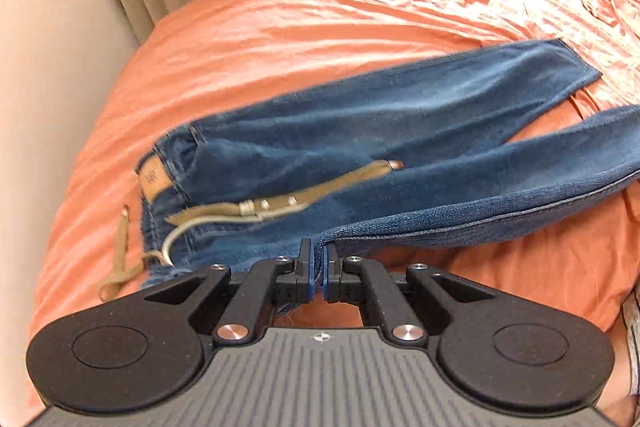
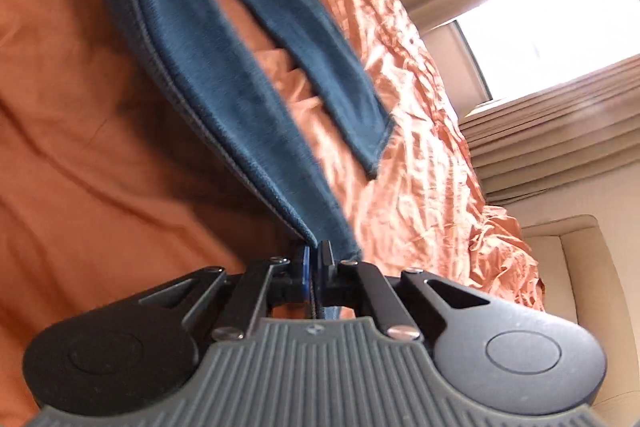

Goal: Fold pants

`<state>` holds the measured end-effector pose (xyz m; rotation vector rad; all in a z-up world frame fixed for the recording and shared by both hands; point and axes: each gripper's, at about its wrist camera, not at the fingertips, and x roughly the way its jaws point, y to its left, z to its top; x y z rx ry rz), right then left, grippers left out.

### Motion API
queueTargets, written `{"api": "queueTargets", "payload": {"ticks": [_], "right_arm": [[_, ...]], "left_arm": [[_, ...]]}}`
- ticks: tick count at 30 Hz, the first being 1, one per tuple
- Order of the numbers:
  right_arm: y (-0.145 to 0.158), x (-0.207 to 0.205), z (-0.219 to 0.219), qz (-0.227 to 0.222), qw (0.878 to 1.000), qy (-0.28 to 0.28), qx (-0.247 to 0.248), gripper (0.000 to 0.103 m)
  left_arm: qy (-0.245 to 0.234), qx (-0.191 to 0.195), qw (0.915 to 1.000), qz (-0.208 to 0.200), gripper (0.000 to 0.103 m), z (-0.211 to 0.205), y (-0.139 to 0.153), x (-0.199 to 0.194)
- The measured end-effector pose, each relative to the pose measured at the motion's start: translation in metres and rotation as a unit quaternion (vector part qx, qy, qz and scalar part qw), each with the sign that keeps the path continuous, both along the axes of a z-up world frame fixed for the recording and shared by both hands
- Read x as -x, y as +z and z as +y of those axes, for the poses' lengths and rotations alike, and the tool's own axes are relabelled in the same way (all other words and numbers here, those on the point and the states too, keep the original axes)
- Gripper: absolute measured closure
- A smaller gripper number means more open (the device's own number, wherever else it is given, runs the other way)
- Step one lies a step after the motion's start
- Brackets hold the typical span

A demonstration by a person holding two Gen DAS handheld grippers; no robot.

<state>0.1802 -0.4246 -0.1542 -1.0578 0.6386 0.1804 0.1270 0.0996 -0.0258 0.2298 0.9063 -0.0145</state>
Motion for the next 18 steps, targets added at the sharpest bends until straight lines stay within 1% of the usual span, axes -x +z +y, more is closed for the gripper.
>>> {"api": "queueTargets", "payload": {"ticks": [2,5,7,9,11,14,18], "right_arm": [[0.029,-0.021,0.003,-0.021,1.000,-0.012,-0.017,0.103],[0.063,-0.063,0.008,-0.037,0.998,-0.030,-0.034,0.103],[0.076,-0.093,0.013,-0.037,0.998,-0.043,-0.038,0.103],[0.083,-0.128,0.020,-0.032,0.997,-0.056,-0.042,0.103],[0.082,-0.168,0.029,-0.019,0.996,-0.071,-0.044,0.103],[0.070,-0.221,0.042,-0.009,0.996,-0.082,-0.038,0.103],[0.033,-0.293,0.063,0.012,0.995,-0.093,-0.028,0.103]], "left_arm": [[0.001,-0.011,0.9998,-0.016,0.100,0.001,0.015,-0.007],[0.004,-0.027,0.9989,-0.039,0.100,0.004,0.038,-0.028],[0.003,-0.038,0.9979,-0.051,0.100,0.005,0.051,-0.047],[0.002,-0.050,0.9974,-0.052,0.100,0.005,0.058,-0.073],[0.000,-0.061,0.9970,-0.047,0.100,0.006,0.057,-0.105],[-0.003,-0.082,0.9960,-0.033,0.100,0.009,0.042,-0.156],[-0.001,-0.096,0.9953,-0.004,0.100,0.018,0.011,-0.219]]}}
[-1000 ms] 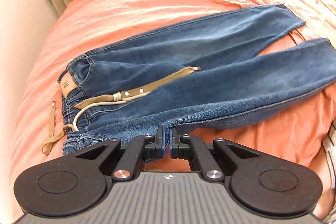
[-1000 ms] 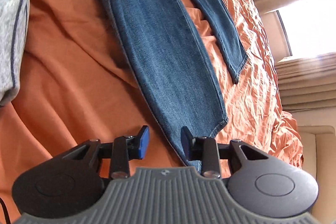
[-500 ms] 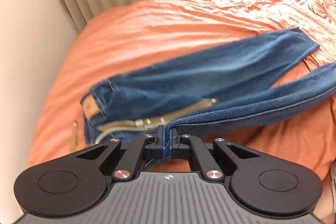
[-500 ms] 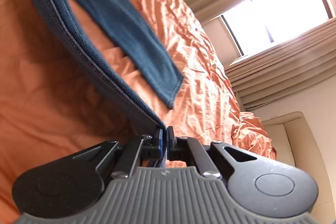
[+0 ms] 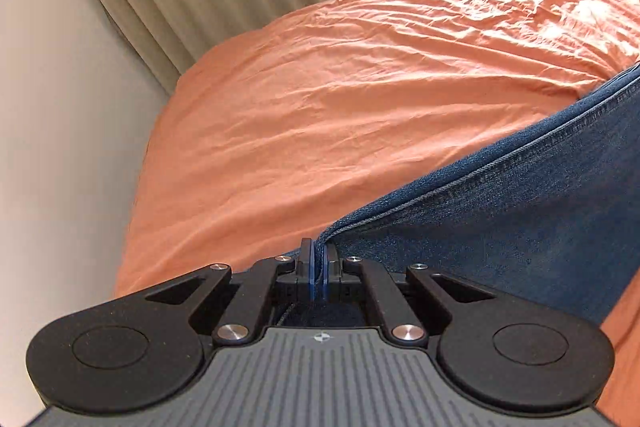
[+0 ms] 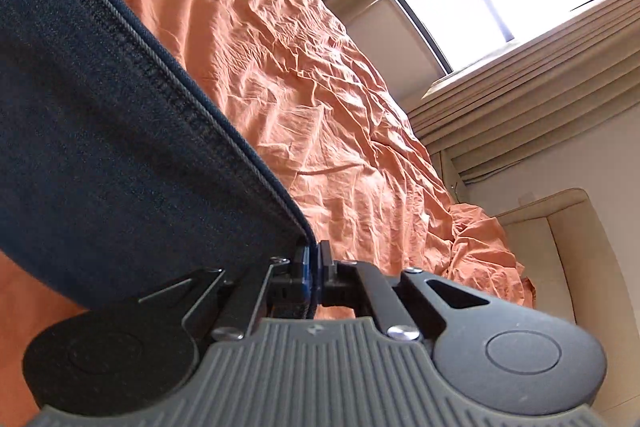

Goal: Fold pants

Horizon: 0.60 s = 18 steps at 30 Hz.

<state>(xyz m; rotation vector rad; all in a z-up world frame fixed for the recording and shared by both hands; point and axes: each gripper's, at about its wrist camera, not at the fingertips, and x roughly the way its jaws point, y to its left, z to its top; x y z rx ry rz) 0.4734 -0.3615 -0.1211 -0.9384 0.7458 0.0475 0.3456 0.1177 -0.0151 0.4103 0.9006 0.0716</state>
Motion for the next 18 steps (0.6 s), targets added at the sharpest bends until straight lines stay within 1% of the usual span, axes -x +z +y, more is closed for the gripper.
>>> {"api": "queueTargets", "payload": {"ticks": [4,8,11,15,18], "right_arm": [[-0.046,-0.055,0.019,0.032,0.999,-0.003,0.014,0.103],[-0.085,-0.094,0.030,0.056,0.998,0.000,0.024,0.103],[-0.109,-0.112,0.034,0.072,0.997,0.001,0.027,0.103],[-0.129,-0.125,0.034,0.087,0.996,-0.008,0.018,0.103],[-0.137,-0.126,0.036,0.077,0.997,-0.018,0.014,0.103]], "left_arm": [[-0.005,-0.020,0.9992,0.036,0.100,0.007,-0.045,-0.053],[-0.007,-0.033,0.9972,0.067,0.100,0.015,-0.086,-0.086],[-0.009,-0.035,0.9962,0.080,0.099,0.021,-0.110,-0.100],[-0.008,-0.033,0.9958,0.084,0.099,0.024,-0.131,-0.109],[0.002,-0.024,0.9962,0.084,0.098,0.027,-0.140,-0.108]]}}
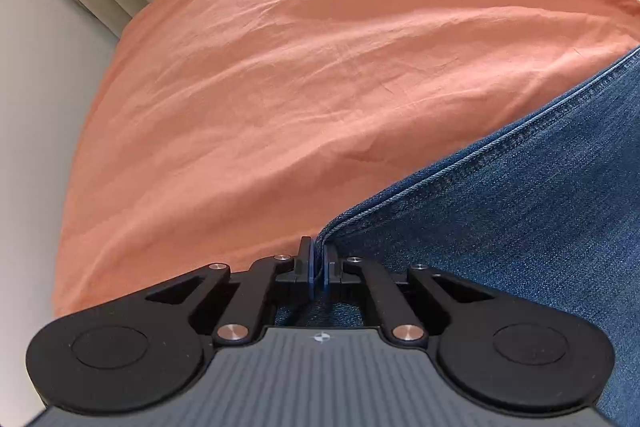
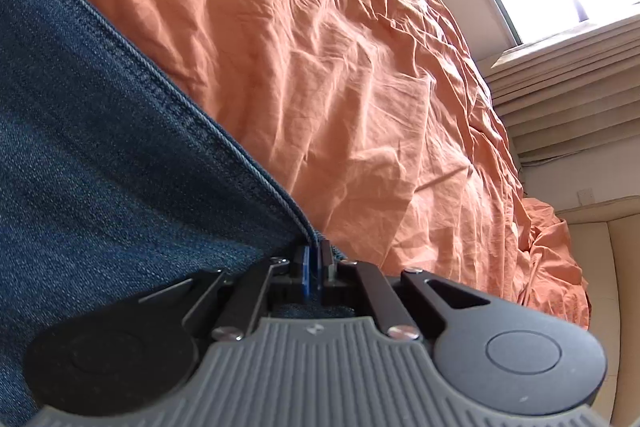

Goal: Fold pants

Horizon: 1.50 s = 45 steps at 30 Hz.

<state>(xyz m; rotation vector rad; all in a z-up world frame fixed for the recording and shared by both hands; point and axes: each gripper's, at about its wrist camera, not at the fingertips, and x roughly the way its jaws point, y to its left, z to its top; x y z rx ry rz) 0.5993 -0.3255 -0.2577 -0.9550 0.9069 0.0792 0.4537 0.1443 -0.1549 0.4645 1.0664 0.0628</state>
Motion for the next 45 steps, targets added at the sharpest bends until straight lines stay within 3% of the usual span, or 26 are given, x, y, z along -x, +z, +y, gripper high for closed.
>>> {"api": "queueTargets", "payload": {"ticks": [1,2,3,4,5,6,11,14,18,22,24,26,28,31,35,38,39,40,41,42,43,44,45], "right_arm": [[0.000,0.001,0.001,-0.006,1.000,-0.004,0.002,0.103],[0.002,0.003,0.000,-0.011,1.000,-0.010,0.001,0.099],[0.006,0.006,0.000,-0.021,1.000,-0.018,0.002,0.084],[0.014,0.012,0.000,-0.034,0.999,-0.026,-0.004,0.068],[0.023,0.016,0.000,-0.042,0.998,-0.032,-0.016,0.063],[0.031,0.022,0.000,-0.046,0.998,-0.039,-0.029,0.060],[0.074,0.070,0.012,-0.045,0.988,-0.067,-0.134,0.060],[0.089,0.107,0.028,-0.022,0.970,-0.088,-0.225,0.060],[0.090,0.156,0.059,-0.002,0.943,-0.101,-0.317,0.059],[0.077,0.204,0.105,0.019,0.904,-0.097,-0.415,0.059],[0.070,0.220,0.127,0.026,0.891,-0.100,-0.442,0.059],[0.062,0.233,0.148,0.037,0.872,-0.112,-0.476,0.060],[0.054,0.244,0.169,0.042,0.855,-0.119,-0.502,0.060],[0.048,0.254,0.192,0.043,0.847,-0.127,-0.515,0.060],[0.043,0.258,0.214,0.045,0.853,-0.128,-0.504,0.059],[0.041,0.253,0.218,0.044,0.862,-0.131,-0.488,0.058],[0.040,0.253,0.220,0.045,0.863,-0.134,-0.484,0.058],[0.038,0.250,0.221,0.047,0.865,-0.137,-0.480,0.058],[0.037,0.249,0.222,0.048,0.867,-0.139,-0.477,0.058],[0.036,0.248,0.222,0.049,0.868,-0.141,-0.474,0.058],[0.036,0.247,0.223,0.049,0.868,-0.142,-0.473,0.058],[0.036,0.247,0.224,0.047,0.869,-0.143,-0.471,0.058],[0.036,0.248,0.224,0.045,0.870,-0.142,-0.470,0.058]], "left_arm": [[-0.003,-0.003,1.0000,0.001,0.097,-0.001,-0.002,0.002],[-0.005,-0.011,0.9999,-0.002,0.087,-0.002,-0.002,0.004],[-0.009,-0.012,0.9998,-0.010,0.079,-0.002,0.000,0.006],[-0.010,-0.013,0.9996,-0.022,0.067,-0.003,0.004,0.008],[-0.011,-0.012,0.9992,-0.037,0.038,-0.004,0.011,0.012],[-0.013,-0.008,0.9982,-0.058,0.025,-0.005,0.022,0.020],[0.004,0.060,0.9935,-0.097,0.026,0.006,0.079,0.061],[0.032,0.103,0.9870,-0.119,0.026,0.023,0.108,0.093],[0.102,0.180,0.9664,-0.152,0.025,0.063,0.129,0.142],[0.170,0.227,0.9419,-0.181,0.025,0.109,0.123,0.191],[0.211,0.257,0.9235,-0.192,0.025,0.133,0.110,0.215],[0.254,0.307,0.8952,-0.200,0.024,0.156,0.093,0.237],[0.302,0.362,0.8548,-0.217,0.022,0.179,0.069,0.259],[0.348,0.424,0.8021,-0.237,0.020,0.201,0.029,0.275],[0.392,0.484,0.7395,-0.256,0.020,0.225,-0.019,0.273],[0.403,0.542,0.6857,-0.271,0.016,0.240,-0.043,0.259],[0.406,0.549,0.6761,-0.277,0.017,0.243,-0.047,0.252],[0.406,0.554,0.6712,-0.278,0.019,0.245,-0.048,0.243],[0.407,0.556,0.6703,-0.275,0.027,0.246,-0.046,0.235],[0.412,0.546,0.6793,-0.266,0.044,0.249,-0.041,0.226],[0.408,0.527,0.6981,-0.261,0.052,0.249,-0.032,0.216],[0.392,0.502,0.7235,-0.267,0.070,0.247,-0.020,0.212],[0.373,0.474,0.7478,-0.277,0.077,0.244,-0.005,0.208]]}}
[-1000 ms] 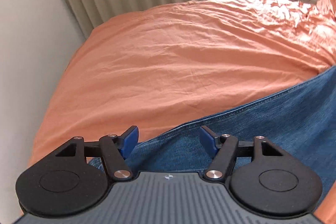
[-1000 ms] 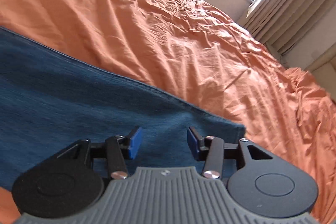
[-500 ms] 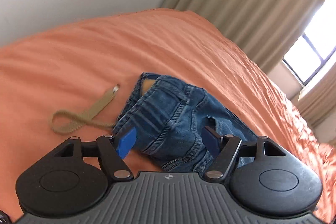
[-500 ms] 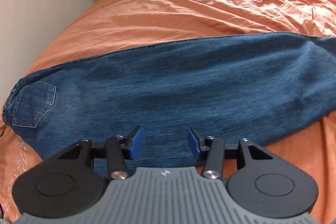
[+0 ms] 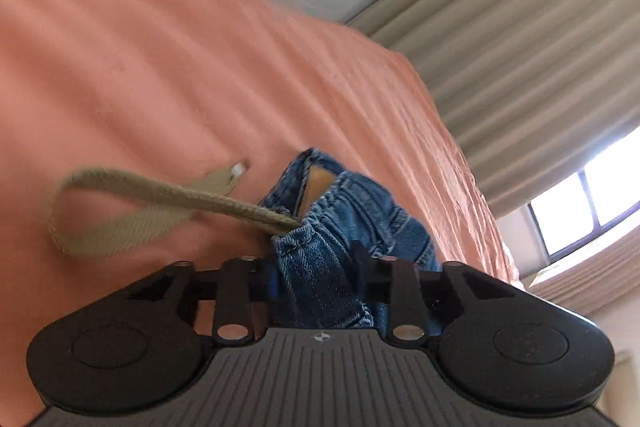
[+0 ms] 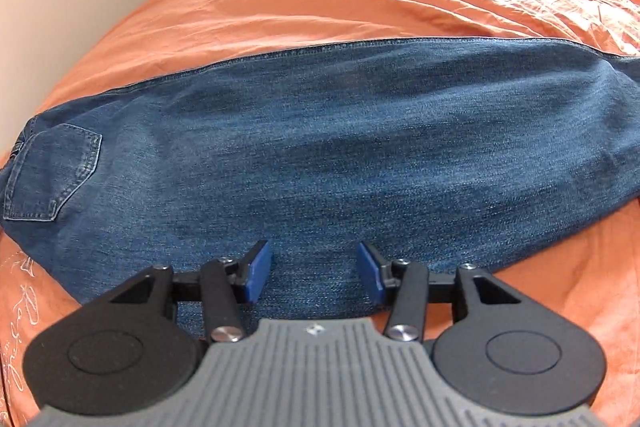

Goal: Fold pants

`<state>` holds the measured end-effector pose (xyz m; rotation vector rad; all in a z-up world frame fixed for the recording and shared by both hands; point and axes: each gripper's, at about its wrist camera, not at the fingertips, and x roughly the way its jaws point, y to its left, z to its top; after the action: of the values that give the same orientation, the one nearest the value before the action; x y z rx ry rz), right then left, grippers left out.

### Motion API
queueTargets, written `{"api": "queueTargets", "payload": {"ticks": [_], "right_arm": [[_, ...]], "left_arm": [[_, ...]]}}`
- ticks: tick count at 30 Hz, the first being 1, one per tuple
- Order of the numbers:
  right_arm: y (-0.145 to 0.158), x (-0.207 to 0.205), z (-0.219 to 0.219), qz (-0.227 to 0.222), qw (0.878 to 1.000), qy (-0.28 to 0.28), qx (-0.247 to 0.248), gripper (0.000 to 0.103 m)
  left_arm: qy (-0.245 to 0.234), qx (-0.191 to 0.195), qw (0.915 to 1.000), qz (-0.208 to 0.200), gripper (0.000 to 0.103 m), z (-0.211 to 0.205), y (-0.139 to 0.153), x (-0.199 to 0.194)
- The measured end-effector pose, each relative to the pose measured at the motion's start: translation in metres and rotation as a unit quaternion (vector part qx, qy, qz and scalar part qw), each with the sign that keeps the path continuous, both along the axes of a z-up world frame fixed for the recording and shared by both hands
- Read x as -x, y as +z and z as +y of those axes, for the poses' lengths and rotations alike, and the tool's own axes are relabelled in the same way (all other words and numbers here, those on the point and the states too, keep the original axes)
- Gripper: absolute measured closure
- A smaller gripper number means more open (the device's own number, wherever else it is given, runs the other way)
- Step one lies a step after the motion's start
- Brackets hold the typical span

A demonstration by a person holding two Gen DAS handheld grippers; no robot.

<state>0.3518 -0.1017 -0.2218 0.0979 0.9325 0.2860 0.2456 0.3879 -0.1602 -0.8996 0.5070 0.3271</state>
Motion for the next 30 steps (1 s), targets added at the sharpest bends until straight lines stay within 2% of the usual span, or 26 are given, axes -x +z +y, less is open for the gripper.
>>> {"api": "queueTargets", "payload": {"ticks": [2,4,5,7,11,13,15,16,18,19,20,21,25,28,30], "right_arm": [[-0.001,0.000,-0.003,-0.002,1.000,-0.002,0.001,0.058],[-0.002,0.001,-0.005,-0.002,1.000,-0.006,0.000,0.059],[-0.003,0.001,-0.006,-0.002,1.000,-0.008,0.000,0.059],[-0.005,0.002,-0.009,-0.003,1.000,-0.010,0.001,0.059],[-0.001,0.003,-0.015,-0.006,1.000,-0.016,0.012,0.059],[-0.001,0.004,-0.024,-0.001,1.000,-0.023,0.015,0.058],[-0.002,0.006,-0.038,0.004,0.999,-0.034,0.016,0.058],[-0.002,0.007,-0.048,0.008,0.999,-0.044,0.014,0.058],[-0.001,0.008,-0.065,0.011,0.998,-0.062,0.002,0.058],[0.001,0.010,-0.076,0.011,0.997,-0.072,-0.006,0.058],[0.002,0.013,-0.086,0.010,0.997,-0.082,-0.012,0.058],[0.004,0.014,-0.094,0.009,0.996,-0.089,-0.016,0.058],[0.012,0.022,-0.134,0.011,0.991,-0.126,-0.052,0.058],[0.021,0.025,-0.172,0.007,0.982,-0.158,-0.105,0.058],[0.028,0.029,-0.203,-0.003,0.974,-0.182,-0.136,0.058]], "left_arm": [[-0.019,-0.097,0.9951,-0.012,0.083,-0.015,0.040,-0.002],[-0.034,-0.174,0.9836,-0.033,0.084,-0.031,0.077,0.001],[-0.041,-0.205,0.9773,-0.036,0.084,-0.036,0.087,-0.003],[-0.048,-0.242,0.9690,-0.009,0.085,-0.035,0.086,-0.021],[-0.052,-0.247,0.9618,0.106,0.085,-0.021,0.036,-0.058],[-0.061,-0.250,0.9577,0.128,0.085,-0.021,0.021,-0.063],[-0.062,-0.245,0.9569,0.143,0.080,-0.021,0.016,-0.063],[-0.062,-0.247,0.9560,0.147,0.077,-0.023,0.018,-0.065],[-0.057,-0.261,0.9516,0.151,0.063,-0.028,0.026,-0.066],[-0.055,-0.273,0.9489,0.148,0.060,-0.032,0.032,-0.065],[-0.052,-0.290,0.9444,0.146,0.050,-0.033,0.041,-0.048],[-0.050,-0.305,0.9401,0.144,0.045,-0.038,0.049,-0.047],[-0.060,-0.332,0.9323,0.129,0.044,-0.059,0.087,-0.030],[-0.096,-0.325,0.9339,0.113,0.045,-0.092,0.107,-0.024],[-0.123,-0.327,0.9311,0.106,0.047,-0.119,0.115,-0.023]]}}
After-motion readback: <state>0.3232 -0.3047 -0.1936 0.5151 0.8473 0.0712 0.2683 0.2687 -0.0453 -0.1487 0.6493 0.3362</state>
